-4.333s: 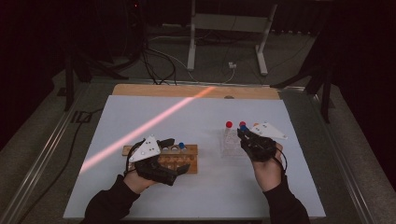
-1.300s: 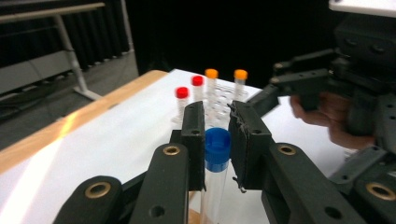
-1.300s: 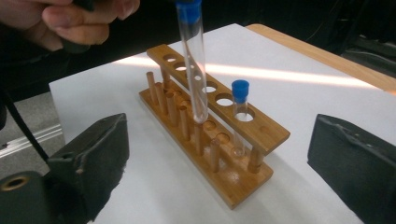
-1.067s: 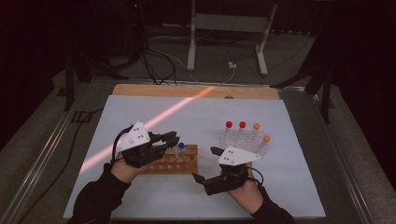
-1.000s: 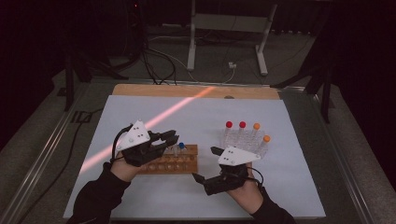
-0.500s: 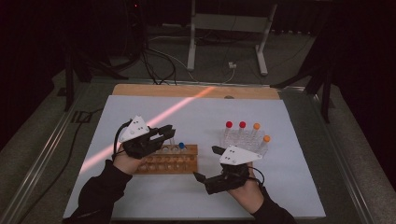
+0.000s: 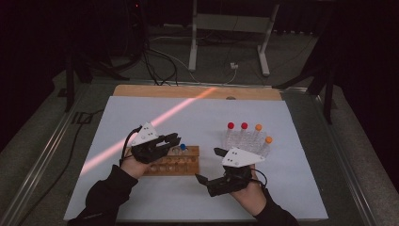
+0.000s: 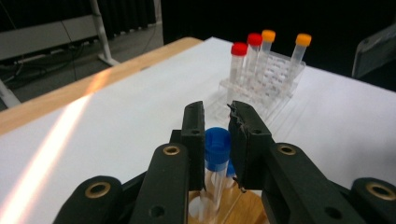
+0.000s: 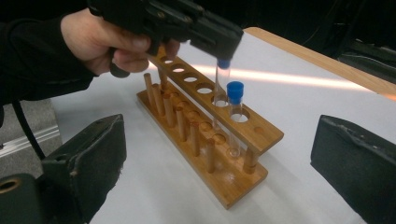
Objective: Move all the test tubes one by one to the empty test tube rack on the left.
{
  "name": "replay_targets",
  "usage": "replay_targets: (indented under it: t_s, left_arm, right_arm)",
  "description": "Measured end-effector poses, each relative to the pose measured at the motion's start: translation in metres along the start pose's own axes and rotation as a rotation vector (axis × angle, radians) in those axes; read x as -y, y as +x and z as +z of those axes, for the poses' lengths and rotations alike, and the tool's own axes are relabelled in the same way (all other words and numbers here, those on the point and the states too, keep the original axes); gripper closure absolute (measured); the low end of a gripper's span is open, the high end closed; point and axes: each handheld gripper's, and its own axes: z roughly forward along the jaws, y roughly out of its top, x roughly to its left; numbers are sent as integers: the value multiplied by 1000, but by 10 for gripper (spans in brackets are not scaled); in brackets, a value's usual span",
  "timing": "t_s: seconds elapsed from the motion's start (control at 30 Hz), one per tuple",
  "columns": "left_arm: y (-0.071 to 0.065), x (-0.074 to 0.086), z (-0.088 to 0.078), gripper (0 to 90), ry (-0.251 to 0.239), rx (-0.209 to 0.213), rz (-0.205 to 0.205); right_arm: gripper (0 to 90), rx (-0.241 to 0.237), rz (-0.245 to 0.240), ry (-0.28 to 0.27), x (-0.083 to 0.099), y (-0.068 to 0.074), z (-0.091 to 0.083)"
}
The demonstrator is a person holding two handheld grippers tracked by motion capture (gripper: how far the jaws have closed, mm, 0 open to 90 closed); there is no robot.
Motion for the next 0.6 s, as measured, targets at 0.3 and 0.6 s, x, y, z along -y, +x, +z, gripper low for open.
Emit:
replay_targets:
  t_s: [0.3,0.6]
  left_arm:
    - [1,8,4,777,25,-2,-13]
    - [0,15,8,776,54,-4,-14]
  right_arm:
    - [33,-3,-2,5,1,0,0]
    - [34,-4,-3,5,1,0,-1]
